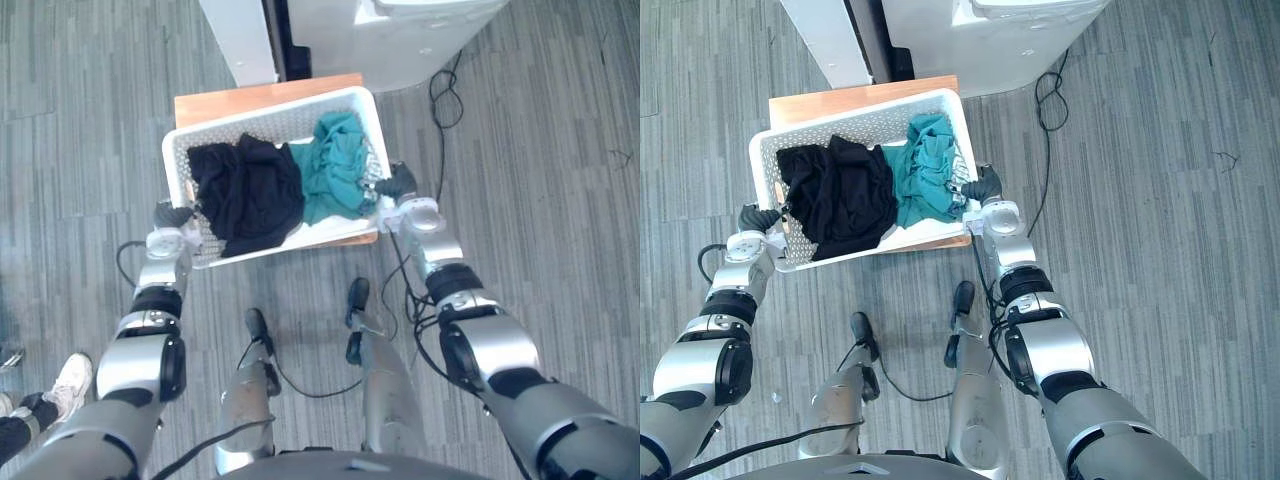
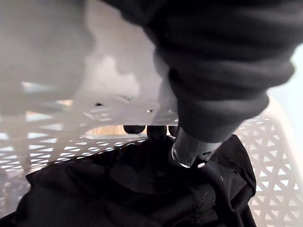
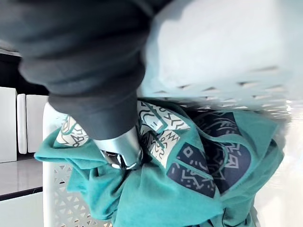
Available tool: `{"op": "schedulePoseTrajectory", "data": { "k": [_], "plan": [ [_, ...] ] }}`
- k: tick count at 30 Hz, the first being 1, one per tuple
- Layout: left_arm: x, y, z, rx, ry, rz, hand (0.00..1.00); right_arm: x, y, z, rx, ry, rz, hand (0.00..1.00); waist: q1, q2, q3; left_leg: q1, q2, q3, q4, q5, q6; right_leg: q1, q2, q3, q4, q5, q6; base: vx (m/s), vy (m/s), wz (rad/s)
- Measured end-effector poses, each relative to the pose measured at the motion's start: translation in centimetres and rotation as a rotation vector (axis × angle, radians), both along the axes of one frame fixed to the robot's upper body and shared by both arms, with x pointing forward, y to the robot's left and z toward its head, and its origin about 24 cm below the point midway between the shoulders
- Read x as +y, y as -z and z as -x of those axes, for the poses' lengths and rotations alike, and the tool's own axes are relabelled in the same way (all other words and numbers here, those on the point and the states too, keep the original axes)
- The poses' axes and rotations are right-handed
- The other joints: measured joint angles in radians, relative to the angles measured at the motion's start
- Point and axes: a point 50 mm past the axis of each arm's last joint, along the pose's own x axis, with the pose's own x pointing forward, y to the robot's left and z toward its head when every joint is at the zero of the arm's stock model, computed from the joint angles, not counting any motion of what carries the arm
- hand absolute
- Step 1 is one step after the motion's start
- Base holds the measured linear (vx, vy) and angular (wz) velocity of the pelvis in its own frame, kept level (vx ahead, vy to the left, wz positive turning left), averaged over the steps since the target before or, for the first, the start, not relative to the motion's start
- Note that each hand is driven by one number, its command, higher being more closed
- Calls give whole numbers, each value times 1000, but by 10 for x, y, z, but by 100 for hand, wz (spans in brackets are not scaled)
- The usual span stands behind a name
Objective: Pick up the laundry basket with both hands and put the clothes into the washing machine.
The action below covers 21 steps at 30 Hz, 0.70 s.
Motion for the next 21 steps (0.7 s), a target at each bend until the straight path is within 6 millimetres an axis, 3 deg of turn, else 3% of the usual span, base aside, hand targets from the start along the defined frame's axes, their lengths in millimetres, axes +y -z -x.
{"op": "schedulePoseTrajectory", "data": {
  "k": [15,21],
  "plan": [
    [-10,4,-1,14,32,7,100,-10,7,1,22,31,-42,100,12,4,-2,3,-7,-16,1,1,1,7,-5,-4,1,0,0,29,1,1],
    [-19,10,0,25,49,27,100,-20,15,4,45,64,-105,100,23,21,-12,14,-6,-23,1,1,1,24,-7,-11,1,0,0,33,-2,3]
  ]
}}
